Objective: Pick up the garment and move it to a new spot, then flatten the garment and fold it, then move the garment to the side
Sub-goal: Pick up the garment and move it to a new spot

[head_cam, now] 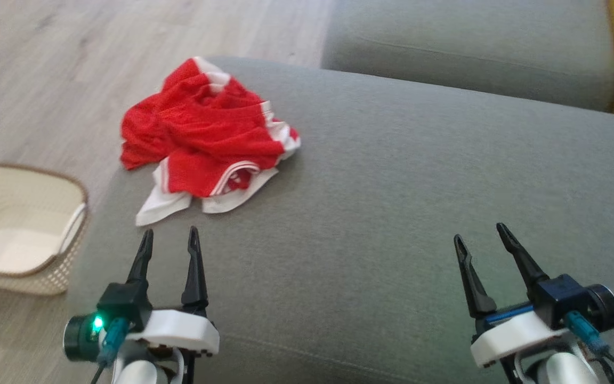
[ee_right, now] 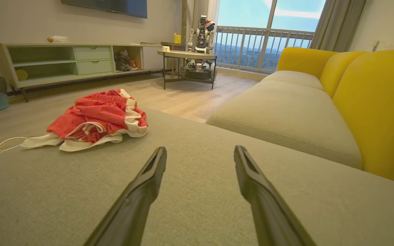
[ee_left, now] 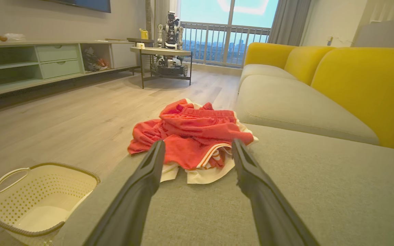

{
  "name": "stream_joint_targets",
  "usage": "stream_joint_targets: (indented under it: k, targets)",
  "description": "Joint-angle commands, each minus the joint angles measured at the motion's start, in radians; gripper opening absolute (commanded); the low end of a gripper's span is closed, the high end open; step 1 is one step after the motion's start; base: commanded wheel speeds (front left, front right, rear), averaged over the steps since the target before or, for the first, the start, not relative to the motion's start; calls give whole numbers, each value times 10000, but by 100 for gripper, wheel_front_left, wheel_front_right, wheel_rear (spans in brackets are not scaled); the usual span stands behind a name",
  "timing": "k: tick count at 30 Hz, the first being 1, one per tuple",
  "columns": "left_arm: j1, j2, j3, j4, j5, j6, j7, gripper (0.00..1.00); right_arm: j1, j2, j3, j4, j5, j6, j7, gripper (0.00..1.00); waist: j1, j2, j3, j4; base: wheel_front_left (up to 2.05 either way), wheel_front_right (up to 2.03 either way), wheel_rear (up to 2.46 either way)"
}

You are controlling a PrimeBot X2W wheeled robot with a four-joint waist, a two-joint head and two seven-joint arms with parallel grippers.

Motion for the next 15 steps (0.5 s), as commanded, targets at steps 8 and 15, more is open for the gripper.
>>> stream_joint_targets:
  k: [8,15]
  targets:
    - [-730,-29,559,-465,-27,-9,-122,100,-317,-129,618,-466,47,-2,-93,100,0,0,416,798,0,0,0]
    - [-2879,-8,1403,-581,191,-713,-122,100,-1082,-129,822,-851,-250,-2,-93,100,0,0,1942,265,0,0,0]
